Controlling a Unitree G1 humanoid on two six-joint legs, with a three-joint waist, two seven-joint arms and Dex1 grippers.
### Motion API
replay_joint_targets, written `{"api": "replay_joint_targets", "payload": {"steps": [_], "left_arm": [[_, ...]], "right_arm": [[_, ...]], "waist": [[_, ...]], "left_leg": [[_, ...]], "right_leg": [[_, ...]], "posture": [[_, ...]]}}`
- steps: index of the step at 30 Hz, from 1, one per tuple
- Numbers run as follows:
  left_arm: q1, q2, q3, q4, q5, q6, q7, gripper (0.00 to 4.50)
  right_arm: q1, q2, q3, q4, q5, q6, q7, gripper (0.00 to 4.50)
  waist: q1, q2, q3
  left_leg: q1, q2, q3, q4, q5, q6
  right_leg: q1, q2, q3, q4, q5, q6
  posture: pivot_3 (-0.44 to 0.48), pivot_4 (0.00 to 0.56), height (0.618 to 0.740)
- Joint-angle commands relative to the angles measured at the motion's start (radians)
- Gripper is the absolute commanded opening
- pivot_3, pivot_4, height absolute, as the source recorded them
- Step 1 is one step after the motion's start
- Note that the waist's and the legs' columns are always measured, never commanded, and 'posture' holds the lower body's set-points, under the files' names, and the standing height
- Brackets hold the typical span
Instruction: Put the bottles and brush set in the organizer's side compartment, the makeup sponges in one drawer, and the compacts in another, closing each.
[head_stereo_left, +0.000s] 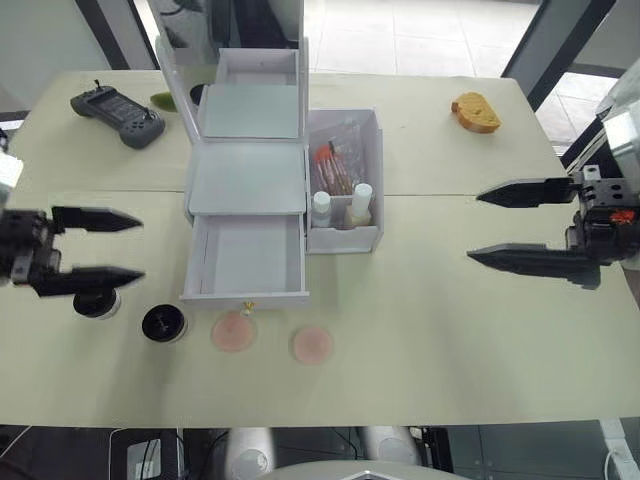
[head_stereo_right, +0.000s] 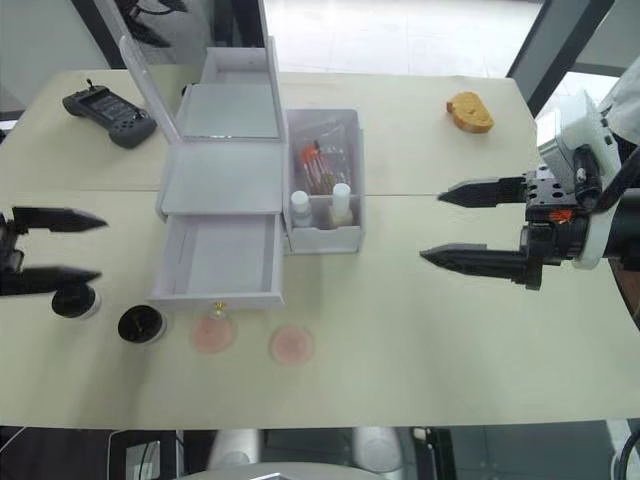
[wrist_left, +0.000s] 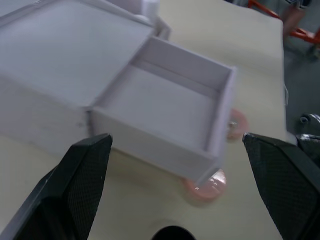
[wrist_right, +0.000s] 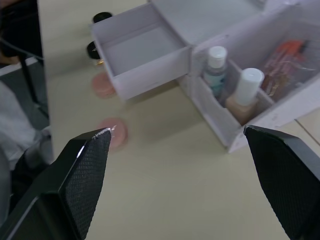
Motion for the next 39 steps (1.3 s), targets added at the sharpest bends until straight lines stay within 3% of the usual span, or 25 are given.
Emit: {"api": "replay_joint_targets", "payload": {"steps": [1, 8, 11, 16, 18, 22, 25, 31, 39], "left_arm": [[0.119, -0.044, 0.122, -0.215, -0.048, -0.003, 0.002, 4.49], [0.346, -0.2, 0.155, -0.527, -0.129, 0.111, 0.192, 4.49], [0.404, -0.33, 0.063, -0.649, -0.055, 0.03, 0.333, 4.49], [0.589, -0.453, -0.141, -0.744, 0.167, -0.132, 0.436, 4.49], [0.619, -0.496, -0.199, -0.749, 0.188, -0.168, 0.474, 4.49], [0.608, -0.524, -0.285, -0.678, 0.234, -0.179, 0.539, 4.49], [0.507, -0.557, -0.406, -0.56, 0.321, -0.246, 0.586, 4.49], [0.39, -0.594, -0.571, -0.406, 0.433, -0.366, 0.615, 4.49], [0.338, -0.666, -0.67, -0.361, 0.521, -0.456, 0.722, 4.49]], "right_arm": [[-0.031, -0.022, 0.025, -0.031, 0.031, -0.03, 0.091, 4.5], [-0.109, -0.021, 0.118, -0.018, -0.012, -0.064, 0.149, 4.5], [-0.142, -0.031, 0.16, -0.021, -0.021, -0.048, 0.142, 4.5], [-0.173, -0.03, 0.166, -0.037, 0.04, -0.003, 0.13, 4.5], [-0.151, -0.024, 0.143, -0.048, 0.046, -0.011, 0.134, 4.5], [-0.071, -0.016, 0.087, -0.067, 0.019, -0.056, 0.158, 4.5], [-0.033, -0.026, 0.064, -0.075, 0.019, -0.061, 0.161, 4.5], [-0.056, -0.026, 0.091, -0.071, 0.009, -0.065, 0.142, 4.5], [0.023, -0.029, 0.086, -0.083, -0.069, -0.1, 0.146, 4.5]], "waist": [[0.005, 0.0, 0.0], [0.007, 0.0, 0.0], [0.008, 0.0, 0.0], [0.008, -0.001, -0.001], [0.009, -0.001, -0.001], [0.017, -0.001, -0.001], [0.018, 0.001, -0.003], [0.008, 0.001, -0.003], [0.016, 0.001, -0.003]], "left_leg": [[0.0, 0.0, 0.0, 0.001, 0.0, 0.0], [0.003, 0.0, 0.002, 0.005, 0.0, 0.0], [0.002, 0.0, 0.002, 0.005, 0.0, 0.0], [0.003, 0.0, 0.002, 0.005, 0.0, 0.0], [0.003, 0.0, 0.002, 0.005, 0.0, 0.0], [0.003, 0.0, 0.002, 0.008, 0.0, 0.0], [0.003, -0.001, 0.002, 0.008, 0.0, 0.0], [0.004, -0.001, 0.002, 0.008, -0.001, 0.001], [0.004, -0.001, 0.002, 0.008, -0.001, 0.001]], "right_leg": [[0.0, 0.0, 0.0, 0.0, -0.001, -0.002], [0.002, 0.0, 0.002, 0.0, 0.0, -0.003], [0.002, 0.0, 0.002, 0.0, 0.0, -0.003], [0.003, 0.0, 0.003, -0.001, 0.0, -0.003], [0.003, 0.0, 0.003, 0.0, 0.0, -0.003], [0.005, 0.0, 0.003, -0.002, 0.0, -0.003], [0.007, 0.0, 0.003, -0.003, 0.0, -0.003], [0.007, 0.0, 0.003, -0.002, 0.0, -0.002], [0.008, 0.0, 0.003, -0.002, 0.0, -0.002]], "posture": [[0.0, 0.15, 0.705], [0.0, 0.15, 0.705], [0.0, 0.15, 0.705], [0.0, 0.15, 0.705], [0.0, 0.15, 0.705], [0.0, 0.15, 0.705], [0.0, 0.15, 0.705], [0.0, 0.15, 0.705], [0.0, 0.15, 0.705]]}}
